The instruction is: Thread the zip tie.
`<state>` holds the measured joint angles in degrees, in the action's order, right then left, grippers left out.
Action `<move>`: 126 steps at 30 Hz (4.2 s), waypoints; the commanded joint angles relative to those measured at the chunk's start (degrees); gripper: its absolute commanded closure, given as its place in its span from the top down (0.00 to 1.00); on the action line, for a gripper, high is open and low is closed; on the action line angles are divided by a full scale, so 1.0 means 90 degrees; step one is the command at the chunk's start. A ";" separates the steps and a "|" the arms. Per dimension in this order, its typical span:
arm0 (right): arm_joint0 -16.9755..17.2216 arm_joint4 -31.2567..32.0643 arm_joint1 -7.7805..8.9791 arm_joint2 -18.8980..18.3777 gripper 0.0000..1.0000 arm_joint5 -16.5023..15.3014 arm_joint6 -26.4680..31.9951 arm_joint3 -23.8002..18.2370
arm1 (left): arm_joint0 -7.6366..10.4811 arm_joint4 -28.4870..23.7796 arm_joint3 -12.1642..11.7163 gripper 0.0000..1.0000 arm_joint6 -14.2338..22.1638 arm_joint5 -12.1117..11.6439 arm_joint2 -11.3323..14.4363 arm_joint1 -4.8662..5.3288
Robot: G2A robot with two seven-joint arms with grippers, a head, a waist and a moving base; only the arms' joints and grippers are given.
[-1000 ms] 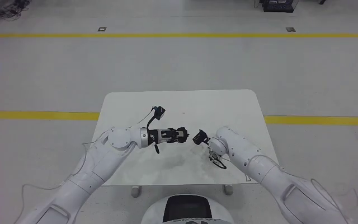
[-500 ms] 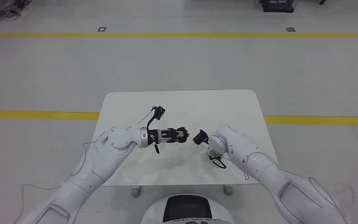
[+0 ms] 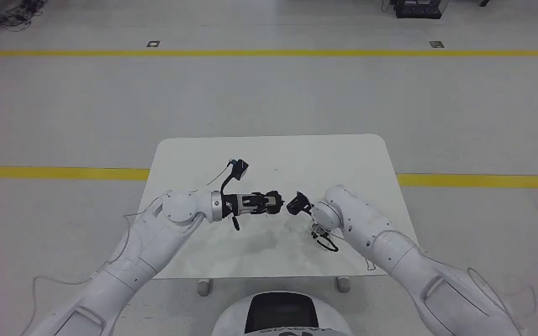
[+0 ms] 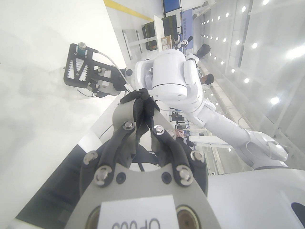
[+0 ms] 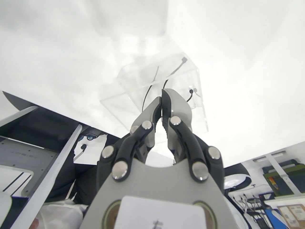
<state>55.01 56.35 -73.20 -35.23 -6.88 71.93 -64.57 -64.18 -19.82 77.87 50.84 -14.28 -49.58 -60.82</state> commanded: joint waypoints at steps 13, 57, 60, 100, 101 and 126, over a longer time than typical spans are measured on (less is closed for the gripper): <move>0.1501 -0.0477 0.0894 -0.2245 0.00 -0.0813 0.0133 -0.2419 | 0.0000 0.0000 0.0000 0.00 0.0000 0.0000 0.0000 0.0000; 0.3948 -0.2895 0.2011 -0.3844 0.00 -0.1400 -0.4780 -0.4209 | 0.0000 0.0000 0.0000 0.00 0.0000 0.0000 0.0000 0.0000; 0.3972 -0.3052 0.1993 -0.3825 0.00 -0.1400 -0.4974 -0.4247 | 0.0000 0.0000 0.0000 0.00 0.0000 0.0000 0.0000 0.0000; 0.3933 -0.2548 0.1758 -0.2586 0.00 -0.1267 -0.9081 -0.3642 | -0.0648 -0.0758 0.0244 0.00 -0.3074 0.0352 0.0687 -0.0482; 0.3933 -0.2548 0.1758 -0.2586 0.00 -0.1267 -0.9081 -0.3642 | -0.0653 -0.0780 0.0244 0.00 -0.3095 0.0327 0.0680 -0.0492; 0.3504 -0.2531 0.1448 -0.2326 0.00 -0.1394 -0.9268 -0.2995 | -0.0651 -0.0781 0.0249 0.00 -0.3087 0.0303 0.0673 -0.0495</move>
<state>86.62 33.53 -60.08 -56.18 -19.42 -11.44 -91.68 -70.04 -26.85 80.11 23.06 -11.55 -43.53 -65.28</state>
